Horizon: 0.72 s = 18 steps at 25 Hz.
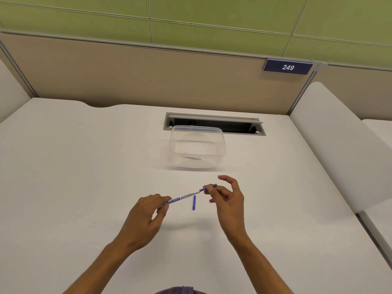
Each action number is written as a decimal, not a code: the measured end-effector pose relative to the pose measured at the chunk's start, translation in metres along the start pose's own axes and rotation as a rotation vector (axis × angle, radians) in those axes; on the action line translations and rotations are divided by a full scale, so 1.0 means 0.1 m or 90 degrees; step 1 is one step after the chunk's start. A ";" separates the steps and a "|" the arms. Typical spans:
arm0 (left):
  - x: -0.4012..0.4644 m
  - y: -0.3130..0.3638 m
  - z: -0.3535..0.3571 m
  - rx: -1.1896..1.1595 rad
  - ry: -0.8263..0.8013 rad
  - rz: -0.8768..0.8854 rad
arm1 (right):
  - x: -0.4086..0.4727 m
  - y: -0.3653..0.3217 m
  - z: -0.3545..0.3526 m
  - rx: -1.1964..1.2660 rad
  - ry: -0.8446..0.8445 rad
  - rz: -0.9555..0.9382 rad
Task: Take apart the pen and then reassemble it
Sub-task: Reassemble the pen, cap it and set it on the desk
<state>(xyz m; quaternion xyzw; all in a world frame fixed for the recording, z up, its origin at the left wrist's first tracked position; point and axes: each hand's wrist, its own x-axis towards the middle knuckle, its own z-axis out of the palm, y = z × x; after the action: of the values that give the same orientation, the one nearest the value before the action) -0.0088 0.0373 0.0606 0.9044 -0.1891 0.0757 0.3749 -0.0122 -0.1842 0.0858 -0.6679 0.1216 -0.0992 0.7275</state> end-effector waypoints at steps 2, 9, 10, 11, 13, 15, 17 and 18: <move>-0.01 0.03 0.02 -0.031 -0.011 -0.017 | -0.02 0.01 0.04 0.013 0.025 0.005; 0.03 0.09 0.04 -0.122 0.000 -0.015 | -0.04 0.03 0.07 0.026 0.041 0.006; 0.04 0.10 0.03 -0.133 0.001 -0.021 | -0.04 0.04 0.07 0.029 0.046 0.011; 0.04 0.10 0.03 -0.142 0.001 -0.028 | -0.04 0.04 0.07 0.033 0.052 0.018; 0.04 0.09 0.03 -0.148 0.000 -0.040 | -0.05 0.04 0.08 0.041 0.062 0.031; 0.03 0.08 0.03 -0.151 -0.004 -0.047 | -0.05 0.04 0.09 0.040 0.064 0.035; 0.03 0.07 0.03 -0.165 -0.010 -0.057 | -0.05 0.05 0.10 0.026 0.061 0.036; 0.03 0.07 0.04 -0.169 -0.013 -0.061 | -0.06 0.06 0.11 0.015 0.060 0.035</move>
<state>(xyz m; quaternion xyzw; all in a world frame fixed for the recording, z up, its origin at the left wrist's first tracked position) -0.0092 0.0291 0.0629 0.8555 -0.1580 0.0230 0.4926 -0.0142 -0.1711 0.0809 -0.6501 0.1729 -0.1117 0.7314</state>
